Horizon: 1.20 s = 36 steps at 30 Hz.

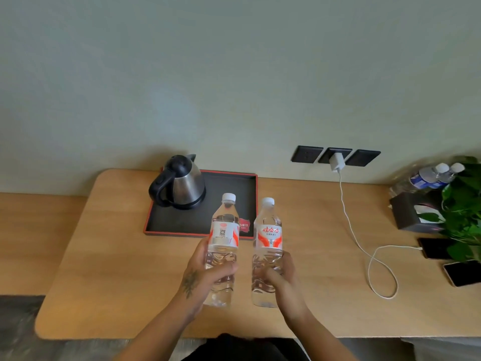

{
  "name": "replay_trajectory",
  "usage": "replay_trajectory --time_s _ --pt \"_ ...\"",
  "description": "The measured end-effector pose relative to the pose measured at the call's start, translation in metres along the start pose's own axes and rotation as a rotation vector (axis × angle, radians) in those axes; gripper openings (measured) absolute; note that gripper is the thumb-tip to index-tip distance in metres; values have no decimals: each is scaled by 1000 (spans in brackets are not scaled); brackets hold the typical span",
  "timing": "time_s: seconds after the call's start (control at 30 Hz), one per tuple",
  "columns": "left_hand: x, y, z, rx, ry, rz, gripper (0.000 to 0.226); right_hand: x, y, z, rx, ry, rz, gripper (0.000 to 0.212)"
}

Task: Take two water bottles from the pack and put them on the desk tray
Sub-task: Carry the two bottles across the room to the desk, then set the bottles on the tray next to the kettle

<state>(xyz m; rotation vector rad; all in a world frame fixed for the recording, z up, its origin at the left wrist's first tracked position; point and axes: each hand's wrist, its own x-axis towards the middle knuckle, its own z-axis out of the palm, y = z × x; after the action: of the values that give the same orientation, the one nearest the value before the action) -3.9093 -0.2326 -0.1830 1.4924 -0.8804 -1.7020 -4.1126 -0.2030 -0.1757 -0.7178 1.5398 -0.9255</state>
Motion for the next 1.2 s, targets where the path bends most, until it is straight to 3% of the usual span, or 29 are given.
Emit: replay_trajectory --time_s 0.47,0.73,0.93,1.2 --pt "43 11 -1 31 3 -35 83 64 1 12 -47 -97 39 65" --pt "137 40 7 133 -8 49 87 165 -14 -3 -107 -233 -9 71" --pt "229 63 16 197 21 127 84 264 -37 -6 -264 -250 -168 84" --pt "311 64 17 346 48 193 79 345 -51 6 -369 -189 -314 78"
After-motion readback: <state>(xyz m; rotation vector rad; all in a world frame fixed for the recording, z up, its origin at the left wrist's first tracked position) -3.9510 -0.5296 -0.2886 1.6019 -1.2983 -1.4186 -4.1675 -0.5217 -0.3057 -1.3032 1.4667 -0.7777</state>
